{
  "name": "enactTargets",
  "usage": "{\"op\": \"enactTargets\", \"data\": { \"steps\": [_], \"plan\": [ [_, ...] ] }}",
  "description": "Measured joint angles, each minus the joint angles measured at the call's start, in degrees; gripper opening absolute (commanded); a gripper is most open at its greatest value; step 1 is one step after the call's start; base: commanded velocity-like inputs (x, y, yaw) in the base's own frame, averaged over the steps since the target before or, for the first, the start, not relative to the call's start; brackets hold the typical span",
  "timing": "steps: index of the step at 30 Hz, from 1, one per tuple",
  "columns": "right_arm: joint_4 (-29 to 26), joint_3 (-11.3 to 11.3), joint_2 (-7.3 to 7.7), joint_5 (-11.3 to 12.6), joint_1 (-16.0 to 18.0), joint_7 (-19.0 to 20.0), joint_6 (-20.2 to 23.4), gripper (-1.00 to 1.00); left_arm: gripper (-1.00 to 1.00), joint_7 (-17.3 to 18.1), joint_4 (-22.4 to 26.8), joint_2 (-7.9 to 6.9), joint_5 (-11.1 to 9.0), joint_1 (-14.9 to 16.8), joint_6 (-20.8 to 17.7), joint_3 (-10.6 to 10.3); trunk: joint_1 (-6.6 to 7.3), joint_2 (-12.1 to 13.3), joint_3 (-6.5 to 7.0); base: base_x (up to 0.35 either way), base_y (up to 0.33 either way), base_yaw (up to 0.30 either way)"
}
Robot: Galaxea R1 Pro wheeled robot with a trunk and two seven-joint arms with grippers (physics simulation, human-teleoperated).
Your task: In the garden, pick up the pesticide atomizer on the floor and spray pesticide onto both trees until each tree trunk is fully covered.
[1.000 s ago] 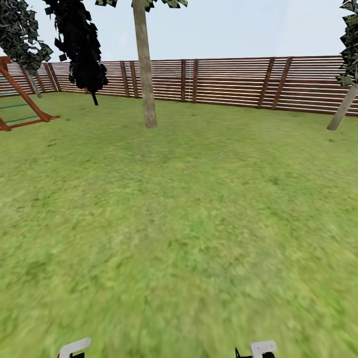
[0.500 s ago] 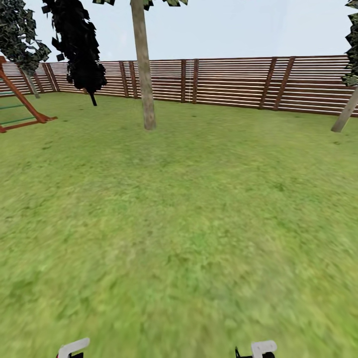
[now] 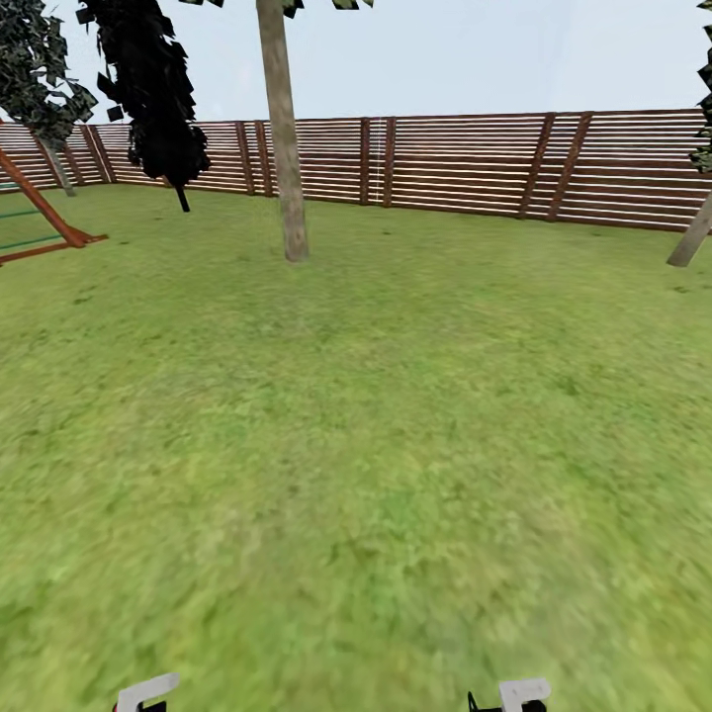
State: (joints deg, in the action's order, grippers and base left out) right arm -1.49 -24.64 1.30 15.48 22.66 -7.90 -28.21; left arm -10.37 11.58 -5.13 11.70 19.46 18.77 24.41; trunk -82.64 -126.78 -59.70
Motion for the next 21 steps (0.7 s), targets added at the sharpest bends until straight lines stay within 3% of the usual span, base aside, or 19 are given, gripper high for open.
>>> {"op": "enactTargets", "data": {
  "steps": [21],
  "plan": [
    [0.0, 0.0, -0.01, 0.03, 0.0, 0.0, 0.0, 1.0, -1.0, -0.04, 0.0, 0.02, 0.0, -0.01, -0.02, -0.05, 0.0, 0.0, 0.0, 0.34, 0.0, 0.0]
  ]
}}
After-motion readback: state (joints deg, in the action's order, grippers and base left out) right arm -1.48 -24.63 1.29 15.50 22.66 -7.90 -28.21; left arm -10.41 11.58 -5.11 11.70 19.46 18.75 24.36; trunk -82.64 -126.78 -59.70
